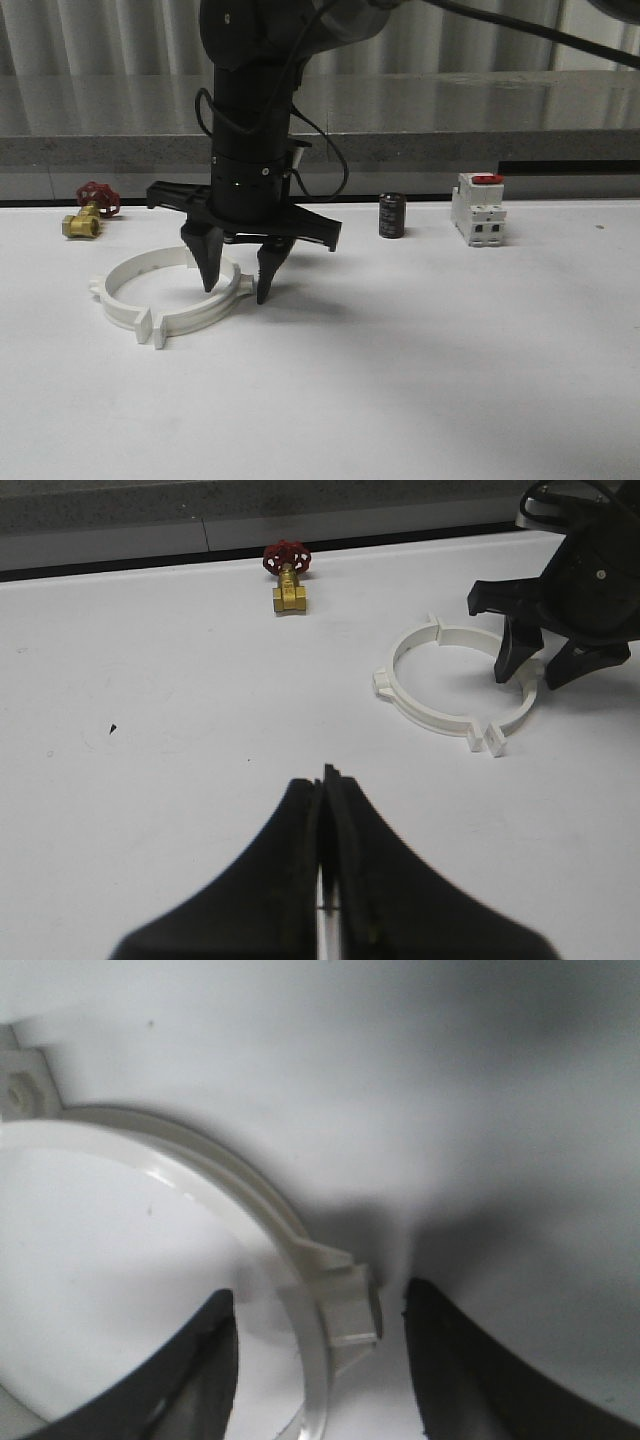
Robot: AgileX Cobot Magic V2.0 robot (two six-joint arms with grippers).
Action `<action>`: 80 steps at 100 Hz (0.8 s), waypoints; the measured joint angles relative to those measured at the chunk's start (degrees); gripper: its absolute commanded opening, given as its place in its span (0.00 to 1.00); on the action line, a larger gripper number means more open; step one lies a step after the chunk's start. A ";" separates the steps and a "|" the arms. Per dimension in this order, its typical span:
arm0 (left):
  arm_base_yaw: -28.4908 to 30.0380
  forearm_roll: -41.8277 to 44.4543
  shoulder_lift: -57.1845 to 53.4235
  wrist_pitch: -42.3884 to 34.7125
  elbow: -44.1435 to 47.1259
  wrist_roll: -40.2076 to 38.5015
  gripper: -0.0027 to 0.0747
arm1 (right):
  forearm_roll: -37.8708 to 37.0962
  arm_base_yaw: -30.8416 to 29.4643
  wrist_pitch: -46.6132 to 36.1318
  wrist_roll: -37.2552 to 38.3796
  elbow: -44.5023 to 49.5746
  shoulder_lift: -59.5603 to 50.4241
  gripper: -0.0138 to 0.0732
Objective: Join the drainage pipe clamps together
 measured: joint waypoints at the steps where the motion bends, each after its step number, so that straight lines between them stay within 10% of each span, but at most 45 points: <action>1: 0.00 0.00 0.00 0.00 0.00 0.00 0.01 | 0.00 0.00 0.00 0.00 0.00 0.00 0.64; 19: 0.00 0.00 0.00 0.00 0.00 0.00 0.01 | 0.00 0.39 1.21 -9.02 0.00 -2.16 0.59; 47: 0.00 0.00 0.00 0.00 0.00 0.00 0.01 | -1.04 0.39 7.12 -33.56 -0.08 -9.68 0.07; 80: 0.00 0.00 0.00 0.00 0.00 0.00 0.01 | -2.10 -3.57 7.63 -39.08 8.27 -20.66 0.08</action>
